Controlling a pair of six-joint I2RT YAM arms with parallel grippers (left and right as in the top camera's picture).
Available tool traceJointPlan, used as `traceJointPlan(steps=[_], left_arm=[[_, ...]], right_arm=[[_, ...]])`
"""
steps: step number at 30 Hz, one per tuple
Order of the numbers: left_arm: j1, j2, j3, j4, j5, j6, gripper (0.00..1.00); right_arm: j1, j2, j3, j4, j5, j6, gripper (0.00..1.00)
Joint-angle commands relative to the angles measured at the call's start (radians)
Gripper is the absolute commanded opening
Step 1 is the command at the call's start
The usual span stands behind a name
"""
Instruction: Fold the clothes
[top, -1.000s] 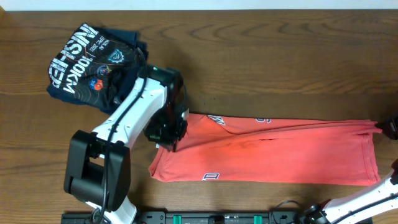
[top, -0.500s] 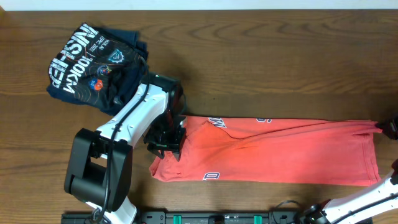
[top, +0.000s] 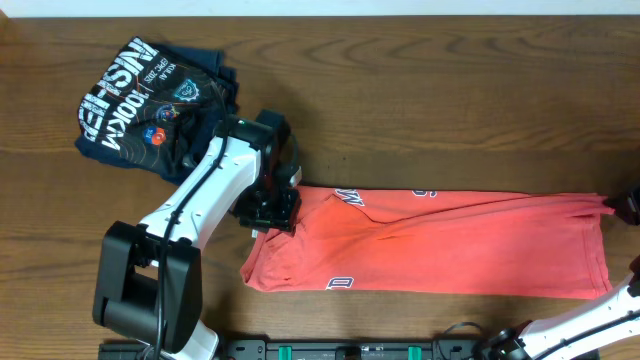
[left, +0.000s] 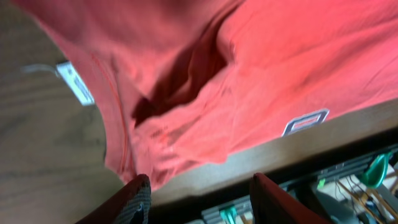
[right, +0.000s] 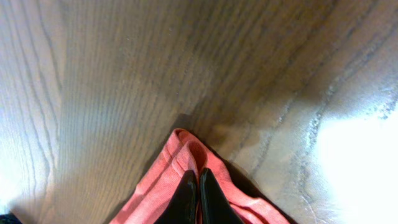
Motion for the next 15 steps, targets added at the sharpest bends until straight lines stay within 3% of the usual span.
traceJointPlan(steps=[1, 12, 15], left_arm=[[-0.002, -0.008, -0.008, 0.018, -0.005, -0.016, 0.54], [-0.004, -0.007, -0.073, 0.061, 0.029, -0.016, 0.54], [-0.004, -0.007, -0.121, 0.119, 0.030, -0.028, 0.61]], right_arm=[[-0.006, -0.033, 0.011, -0.012, 0.036, 0.010, 0.01], [-0.006, -0.033, 0.011, -0.041, 0.109, 0.043, 0.01], [-0.006, -0.033, 0.011, -0.035, 0.084, 0.043, 0.01]])
